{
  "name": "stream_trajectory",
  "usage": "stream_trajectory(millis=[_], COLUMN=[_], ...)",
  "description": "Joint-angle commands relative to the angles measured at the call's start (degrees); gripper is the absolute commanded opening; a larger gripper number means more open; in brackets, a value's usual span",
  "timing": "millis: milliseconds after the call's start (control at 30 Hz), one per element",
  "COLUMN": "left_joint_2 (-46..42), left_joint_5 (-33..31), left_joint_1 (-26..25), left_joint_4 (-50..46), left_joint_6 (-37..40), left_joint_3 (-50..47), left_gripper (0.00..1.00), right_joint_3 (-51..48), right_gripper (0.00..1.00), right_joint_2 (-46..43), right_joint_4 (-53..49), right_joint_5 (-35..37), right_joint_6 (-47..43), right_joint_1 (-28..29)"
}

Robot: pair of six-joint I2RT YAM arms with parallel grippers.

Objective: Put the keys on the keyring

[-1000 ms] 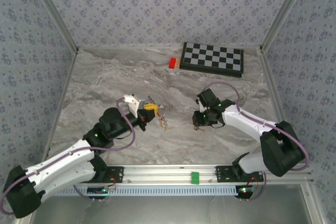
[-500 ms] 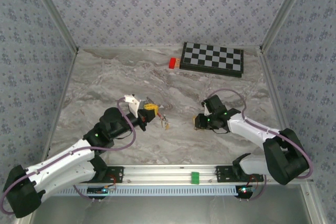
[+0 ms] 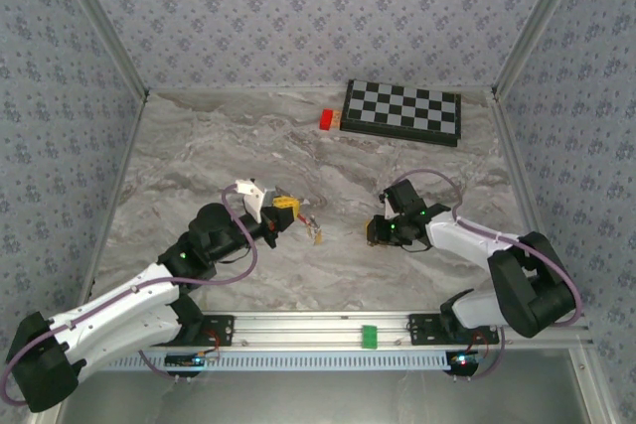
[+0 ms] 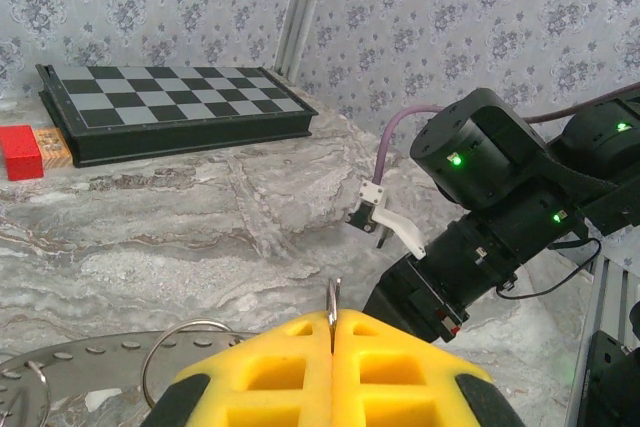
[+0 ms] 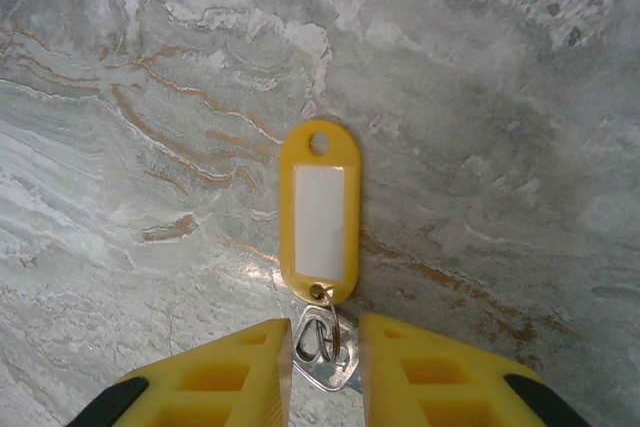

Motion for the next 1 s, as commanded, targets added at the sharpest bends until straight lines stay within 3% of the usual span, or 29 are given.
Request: stream_trajectory(millis=[0,600,867,967], left_joint_2=[-0.12,-0.09,-0.09,-0.02], left_joint_5=[0.14,0.14,0.18,0.19], left_joint_1=[-0.47,-0.43,-0.4,-0.47], left_joint_4=[2.06,2.01,2.04,2.02], left_joint_6=[-0.13,-0.13,-0.04,-0.09], left_joint_3=[0.45,0.45,0.46,0.5], left_gripper=[0.0,0.0,0.0,0.0], right_joint_3=[0.13,0.49,1.08,1.32], right_gripper=[0.25,0.18,0.02,0.0], right_joint_2=[-0.11,2.88,1.49,-0.71], right_joint_4=[-1.1,0.68,-0.58,-1.97], right_joint_5=[0.25,-1.15,-0.8,-0.04], right_joint_6=[-0.52,-1.21,-2.21,-2.75], right_joint_1=[-0.39,-0.45,-0.39,-0.33])
